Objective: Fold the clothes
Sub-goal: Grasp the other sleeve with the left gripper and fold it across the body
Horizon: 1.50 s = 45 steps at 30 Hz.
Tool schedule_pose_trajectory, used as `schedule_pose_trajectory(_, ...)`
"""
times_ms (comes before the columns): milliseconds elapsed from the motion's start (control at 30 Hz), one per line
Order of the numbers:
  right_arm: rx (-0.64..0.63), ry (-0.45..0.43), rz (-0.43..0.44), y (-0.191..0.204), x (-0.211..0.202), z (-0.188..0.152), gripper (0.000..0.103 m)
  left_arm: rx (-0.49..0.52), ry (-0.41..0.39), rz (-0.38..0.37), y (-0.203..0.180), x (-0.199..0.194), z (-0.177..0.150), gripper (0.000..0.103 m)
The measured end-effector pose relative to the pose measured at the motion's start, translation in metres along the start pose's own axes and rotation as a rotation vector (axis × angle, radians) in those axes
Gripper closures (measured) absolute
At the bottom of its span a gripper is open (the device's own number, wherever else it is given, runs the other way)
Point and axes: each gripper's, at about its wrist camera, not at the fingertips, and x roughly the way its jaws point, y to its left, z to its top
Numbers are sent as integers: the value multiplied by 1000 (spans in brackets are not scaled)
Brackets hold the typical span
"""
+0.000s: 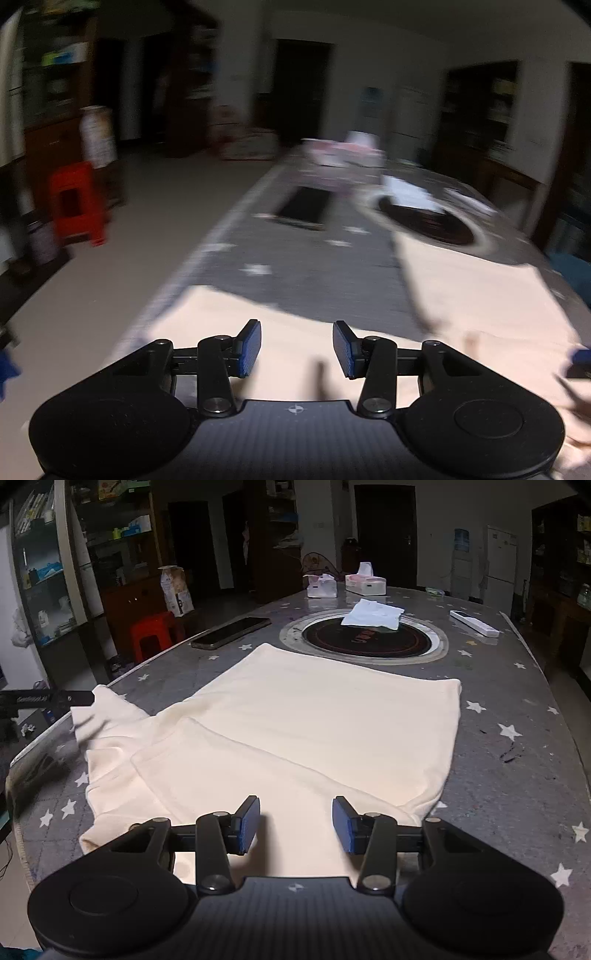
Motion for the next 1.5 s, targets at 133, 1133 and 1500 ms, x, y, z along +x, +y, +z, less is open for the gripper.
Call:
schedule_pose_trajectory(133, 1, 0, 6, 2, -1, 0, 59, -49, 6, 124, 27, 11, 2, 54)
schedule_pose_trajectory(1133, 83, -108, -25, -13, -45, -12, 58, -30, -186, -363, -72, -56, 54, 95)
schedule_pose_trajectory(1500, 167, -139, -71, -39, -64, -29, 58, 146, -78, -701, -182, -65, 14, 95)
